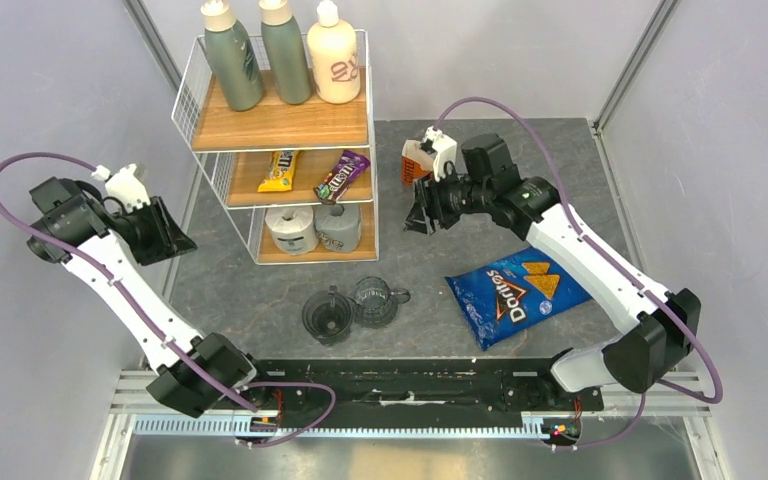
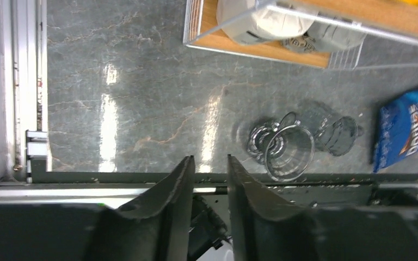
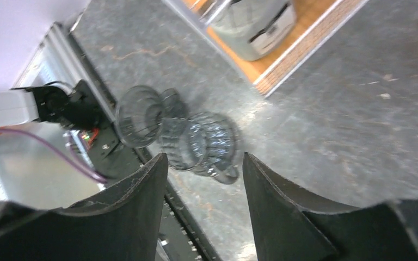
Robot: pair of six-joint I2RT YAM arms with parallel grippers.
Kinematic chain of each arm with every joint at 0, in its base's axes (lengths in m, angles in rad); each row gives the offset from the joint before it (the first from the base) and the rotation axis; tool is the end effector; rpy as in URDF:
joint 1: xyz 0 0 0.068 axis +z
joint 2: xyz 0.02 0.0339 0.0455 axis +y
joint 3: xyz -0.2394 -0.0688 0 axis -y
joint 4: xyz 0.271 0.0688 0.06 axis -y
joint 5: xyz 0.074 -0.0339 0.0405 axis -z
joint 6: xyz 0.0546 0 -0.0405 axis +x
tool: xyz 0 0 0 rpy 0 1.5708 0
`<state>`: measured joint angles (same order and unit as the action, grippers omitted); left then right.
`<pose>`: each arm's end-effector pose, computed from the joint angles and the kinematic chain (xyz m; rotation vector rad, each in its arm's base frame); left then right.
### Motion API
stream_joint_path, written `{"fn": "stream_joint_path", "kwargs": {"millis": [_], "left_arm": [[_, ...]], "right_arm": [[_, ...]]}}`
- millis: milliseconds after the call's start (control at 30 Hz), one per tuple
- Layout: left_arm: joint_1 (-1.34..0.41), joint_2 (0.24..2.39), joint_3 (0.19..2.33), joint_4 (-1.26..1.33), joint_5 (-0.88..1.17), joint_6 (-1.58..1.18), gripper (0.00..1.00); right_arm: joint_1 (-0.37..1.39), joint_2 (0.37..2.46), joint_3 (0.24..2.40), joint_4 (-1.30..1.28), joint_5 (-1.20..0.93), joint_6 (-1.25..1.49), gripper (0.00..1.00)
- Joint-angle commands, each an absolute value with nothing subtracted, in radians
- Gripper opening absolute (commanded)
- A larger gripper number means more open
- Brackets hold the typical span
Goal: Place the coffee filter in the dripper
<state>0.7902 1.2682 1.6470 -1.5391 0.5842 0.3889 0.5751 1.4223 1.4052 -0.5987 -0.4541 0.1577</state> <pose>0.1804 0.1394 0.3884 -0.3401 2.4467 -0.3308 0.2866 0.2143 0.3345 -0.7278 2.1410 0.9006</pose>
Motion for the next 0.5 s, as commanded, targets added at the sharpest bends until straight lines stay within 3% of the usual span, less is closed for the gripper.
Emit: {"fn": "stream_joint_path", "kwargs": {"millis": [0, 233, 300, 467], "left_arm": [[0.798, 1.205, 1.614, -1.651, 0.636, 0.500, 0.29], [0.793, 1.244, 1.569, -1.649, 0.818, 0.525, 0.09], [0.793, 1.263, 1.556, -1.648, 0.854, 0.539, 0.05], [0.790, 1.303, 1.518, -1.648, 0.964, 0.587, 0.04]], "right_arm": [[0.623, 1.405, 1.368, -0.521, -0.573, 0.232, 0.56], [0.678, 1.453, 1.362, -0.419, -0.554, 0.307, 0.33], [0.691, 1.475, 1.367, -0.384, -0.552, 0.318, 0.26], [0.709, 1.539, 1.400, -0.345, -0.536, 0.340, 0.19]]}}
